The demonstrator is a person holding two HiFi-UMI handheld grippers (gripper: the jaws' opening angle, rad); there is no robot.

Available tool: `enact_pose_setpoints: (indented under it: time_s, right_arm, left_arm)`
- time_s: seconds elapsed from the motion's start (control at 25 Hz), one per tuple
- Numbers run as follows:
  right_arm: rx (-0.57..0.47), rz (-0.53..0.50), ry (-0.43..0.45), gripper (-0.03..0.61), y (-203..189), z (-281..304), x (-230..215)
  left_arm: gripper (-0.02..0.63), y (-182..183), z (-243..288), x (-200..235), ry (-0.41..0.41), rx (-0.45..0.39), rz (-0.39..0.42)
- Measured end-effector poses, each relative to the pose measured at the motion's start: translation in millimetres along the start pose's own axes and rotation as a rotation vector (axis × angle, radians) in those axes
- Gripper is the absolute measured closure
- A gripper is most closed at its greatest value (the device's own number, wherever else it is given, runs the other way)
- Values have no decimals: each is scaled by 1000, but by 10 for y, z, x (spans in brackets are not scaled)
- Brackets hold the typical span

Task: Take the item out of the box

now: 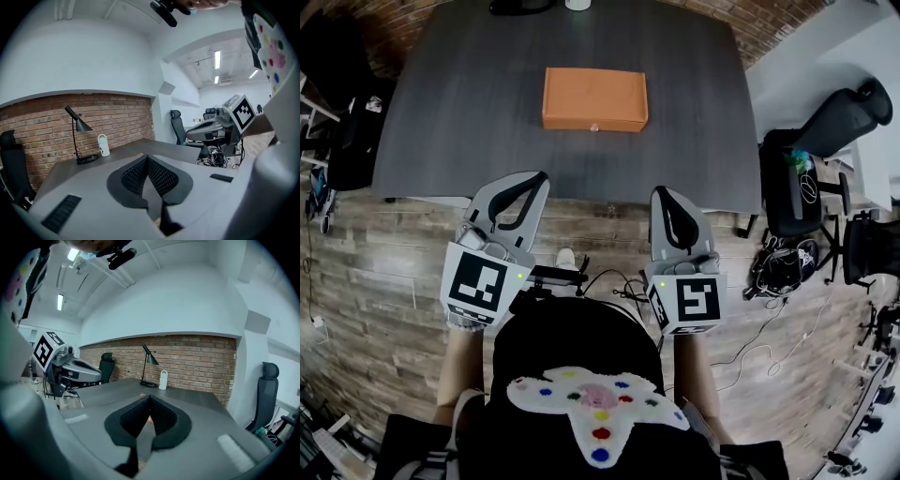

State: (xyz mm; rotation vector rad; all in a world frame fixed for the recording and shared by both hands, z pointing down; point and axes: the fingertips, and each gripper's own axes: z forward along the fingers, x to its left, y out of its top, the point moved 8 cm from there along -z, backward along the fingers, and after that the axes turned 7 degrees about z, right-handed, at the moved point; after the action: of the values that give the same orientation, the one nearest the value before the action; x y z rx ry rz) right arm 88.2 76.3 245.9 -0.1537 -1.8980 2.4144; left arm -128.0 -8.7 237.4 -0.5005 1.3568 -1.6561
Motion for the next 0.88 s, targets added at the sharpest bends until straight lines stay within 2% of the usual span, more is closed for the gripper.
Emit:
enact_pose_setpoints:
  time_s: [0.4,0.6,0.88]
  right_arm:
    - [26,26,-15,569,-28,417,-8]
    - [49,9,14,569,-60,552,-8]
    - [75,42,56,571,-135,763,-69]
  left_arm:
    - [610,-139,249,302,-20,19,-14]
    - [609,-178,294,360,-25,29,-20]
    - [609,-230,346,389,12,44,-51]
